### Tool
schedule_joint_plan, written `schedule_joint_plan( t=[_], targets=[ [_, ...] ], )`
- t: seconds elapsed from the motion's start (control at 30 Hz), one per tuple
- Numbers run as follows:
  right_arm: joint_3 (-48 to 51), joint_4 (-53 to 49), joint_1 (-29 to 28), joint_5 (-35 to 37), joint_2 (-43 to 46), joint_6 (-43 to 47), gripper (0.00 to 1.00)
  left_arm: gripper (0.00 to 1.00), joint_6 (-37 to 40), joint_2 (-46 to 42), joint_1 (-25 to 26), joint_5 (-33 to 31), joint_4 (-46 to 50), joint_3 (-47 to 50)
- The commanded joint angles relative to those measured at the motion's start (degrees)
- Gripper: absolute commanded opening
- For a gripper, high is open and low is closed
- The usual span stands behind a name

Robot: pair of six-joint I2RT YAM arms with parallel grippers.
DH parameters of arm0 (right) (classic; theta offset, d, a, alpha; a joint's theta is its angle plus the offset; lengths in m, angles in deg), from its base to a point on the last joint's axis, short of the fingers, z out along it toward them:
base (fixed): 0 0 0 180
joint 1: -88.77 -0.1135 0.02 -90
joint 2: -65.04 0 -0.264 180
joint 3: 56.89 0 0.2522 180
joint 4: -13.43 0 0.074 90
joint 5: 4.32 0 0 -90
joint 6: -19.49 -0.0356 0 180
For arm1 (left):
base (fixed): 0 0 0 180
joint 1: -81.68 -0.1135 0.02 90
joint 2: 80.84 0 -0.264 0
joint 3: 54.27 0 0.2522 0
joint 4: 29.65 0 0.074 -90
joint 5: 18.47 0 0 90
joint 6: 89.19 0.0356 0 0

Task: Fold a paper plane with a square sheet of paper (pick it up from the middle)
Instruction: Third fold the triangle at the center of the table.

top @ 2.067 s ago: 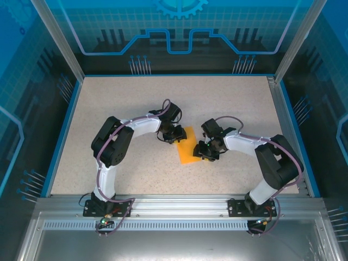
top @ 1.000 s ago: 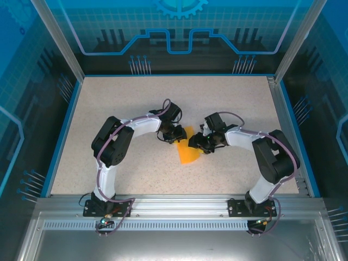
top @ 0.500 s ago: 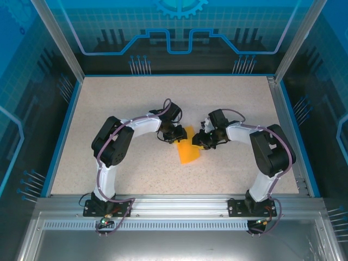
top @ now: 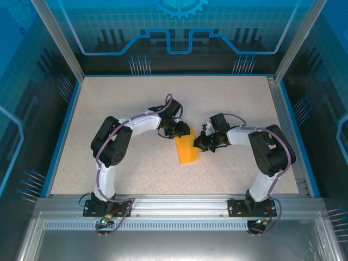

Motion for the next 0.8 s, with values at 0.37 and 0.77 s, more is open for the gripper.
schedule_joint_plan(
  t=[0.37,0.77],
  targets=[
    [5.69,8.60,-4.26,5.78,6.39,-12.39,0.12,0.65,2.02,-19.80,0.30,4.17,-11.26,17.92],
    [0.86,-0.64,-1.87,0.90,5.79,-3.96,0.19,0.69,2.27,-28.66,10.25,-5.70,-14.74,28.17]
  ],
)
